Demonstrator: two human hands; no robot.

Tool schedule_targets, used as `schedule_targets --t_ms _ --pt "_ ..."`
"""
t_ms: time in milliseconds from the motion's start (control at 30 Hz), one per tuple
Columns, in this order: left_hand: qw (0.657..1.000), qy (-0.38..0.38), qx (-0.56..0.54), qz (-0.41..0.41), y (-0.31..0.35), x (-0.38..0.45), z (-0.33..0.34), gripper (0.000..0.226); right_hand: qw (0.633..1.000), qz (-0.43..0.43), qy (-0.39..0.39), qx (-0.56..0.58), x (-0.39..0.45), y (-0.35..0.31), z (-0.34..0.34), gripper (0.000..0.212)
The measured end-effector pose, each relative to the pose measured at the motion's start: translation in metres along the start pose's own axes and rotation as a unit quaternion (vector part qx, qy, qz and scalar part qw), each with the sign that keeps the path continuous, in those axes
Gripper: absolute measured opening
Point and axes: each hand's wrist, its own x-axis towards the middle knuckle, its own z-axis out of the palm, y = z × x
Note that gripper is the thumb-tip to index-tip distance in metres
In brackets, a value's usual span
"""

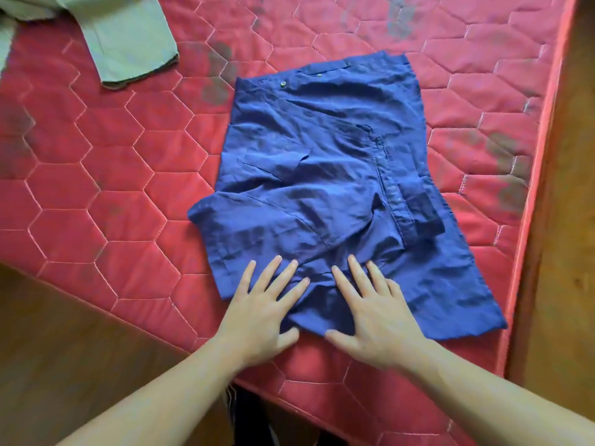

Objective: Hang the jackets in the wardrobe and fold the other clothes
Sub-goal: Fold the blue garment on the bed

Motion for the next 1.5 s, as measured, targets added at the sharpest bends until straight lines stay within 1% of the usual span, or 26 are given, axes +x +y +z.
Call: schedule_targets --t_ms 67,100,167,267,333,367,433,500,533,600,667,733,767,800,867,933,967,1033,1133,1167,1200,1233,1300,1367,1433,1500 --pt "1.000 0.004 -0.002 -0.008 -0.005 -0.010 0.000 0.072 0.999 -0.032 -0.003 -0.010 -0.010 0.001 0.003 0.110" --pt "1.000 0.000 -0.005 -0.014 -0.007 -0.014 0.000 0.072 0.999 -0.048 -0.002 -0.017 -0.016 0.004 0.004 0.110" --pt "1.000 0.001 -0.012 -0.023 -0.009 -0.017 0.001 0.070 0.998 -0.062 0.000 -0.023 -0.026 0.015 0.006 0.104" --pt "0.999 0.008 -0.024 -0.022 -0.012 -0.013 -0.005 0.063 0.999 -0.033 0.006 -0.037 -0.035 0.037 0.006 0.097" --pt "0.999 0.016 -0.033 -0.027 -0.014 -0.010 -0.010 0.054 0.998 -0.028 0.015 -0.046 -0.036 0.050 0.006 0.088" --pt "0.998 0.032 -0.049 -0.033 -0.014 -0.008 -0.014 0.049 0.998 -0.030 0.023 -0.048 -0.036 0.056 0.006 0.080" --pt "0.987 0.046 -0.131 -0.081 -0.014 -0.005 -0.023 0.045 0.998 -0.031 0.045 -0.042 -0.034 0.063 0.005 0.067" --pt "0.966 -0.010 -0.210 -0.151 -0.019 -0.002 -0.036 0.046 0.996 -0.030 0.079 -0.016 -0.030 0.069 0.001 0.059" --pt "0.960 -0.021 -0.223 -0.169 -0.022 -0.002 -0.041 0.041 0.995 -0.032 0.097 0.015 -0.029 0.070 -0.002 0.054" --pt "0.955 -0.035 -0.239 -0.171 -0.032 -0.004 -0.047 0.023 0.990 -0.029 0.110 0.083 -0.027 0.071 -0.013 0.042" --pt "0.946 -0.072 -0.267 -0.168 -0.044 -0.007 -0.053 0.014 0.990 -0.023 0.078 0.112 -0.028 0.074 -0.024 0.028" --pt "0.938 -0.104 -0.281 -0.176 -0.054 -0.009 -0.060 0.015 0.997 -0.027 0.029 0.063 -0.032 0.080 -0.032 0.021" --pt "0.936 -0.119 -0.278 -0.181 -0.059 -0.010 -0.063 0.017 0.999 -0.008 -0.002 0.041 -0.034 0.085 -0.037 0.019" --pt "0.934 -0.134 -0.275 -0.186 -0.063 -0.011 -0.067 0.018 0.997 0.030 -0.040 0.050 -0.035 0.089 -0.045 0.018" --pt "0.931 -0.152 -0.268 -0.194 -0.070 -0.009 -0.074 0.020 0.980 0.082 -0.102 0.148 -0.033 0.098 -0.059 0.017" --pt "0.929 -0.155 -0.272 -0.196 -0.074 -0.004 -0.086 0.024 0.960 0.107 -0.110 0.232 -0.024 0.105 -0.075 0.024" --pt "0.928 -0.154 -0.277 -0.198 -0.078 0.000 -0.093 0.024 0.947 0.124 -0.095 0.280 -0.018 0.108 -0.083 0.028" --pt "0.935 -0.132 -0.267 -0.194 -0.088 0.010 -0.108 0.020 0.910 0.159 -0.035 0.381 -0.006 0.113 -0.101 0.028" --pt "0.946 -0.073 -0.253 -0.189 -0.107 0.032 -0.128 0.017 0.834 0.212 0.031 0.509 0.018 0.115 -0.124 0.023" --pt "0.947 -0.055 -0.256 -0.188 -0.113 0.040 -0.133 0.016 0.807 0.228 0.041 0.543 0.027 0.114 -0.130 0.023" --pt "0.946 -0.037 -0.261 -0.189 -0.118 0.048 -0.138 0.014 0.790 0.243 0.049 0.561 0.036 0.114 -0.133 0.023" --pt "0.944 -0.021 -0.266 -0.193 -0.124 0.058 -0.141 0.013 0.786 0.250 0.060 0.562 0.046 0.113 -0.135 0.022" --pt "0.938 0.008 -0.282 -0.202 -0.134 0.077 -0.147 0.014 0.798 0.255 0.083 0.540 0.066 0.107 -0.139 0.020" --pt "0.930 0.035 -0.302 -0.207 -0.142 0.096 -0.151 0.019 0.793 0.279 0.127 0.526 0.086 0.099 -0.144 0.015" --pt "0.918 0.047 -0.325 -0.223 -0.152 0.115 -0.152 0.021 0.779 0.315 0.177 0.512 0.107 0.094 -0.146 0.020" --pt "0.909 0.055 -0.341 -0.236 -0.164 0.133 -0.151 0.024 0.785 0.325 0.216 0.482 0.128 0.089 -0.150 0.021"
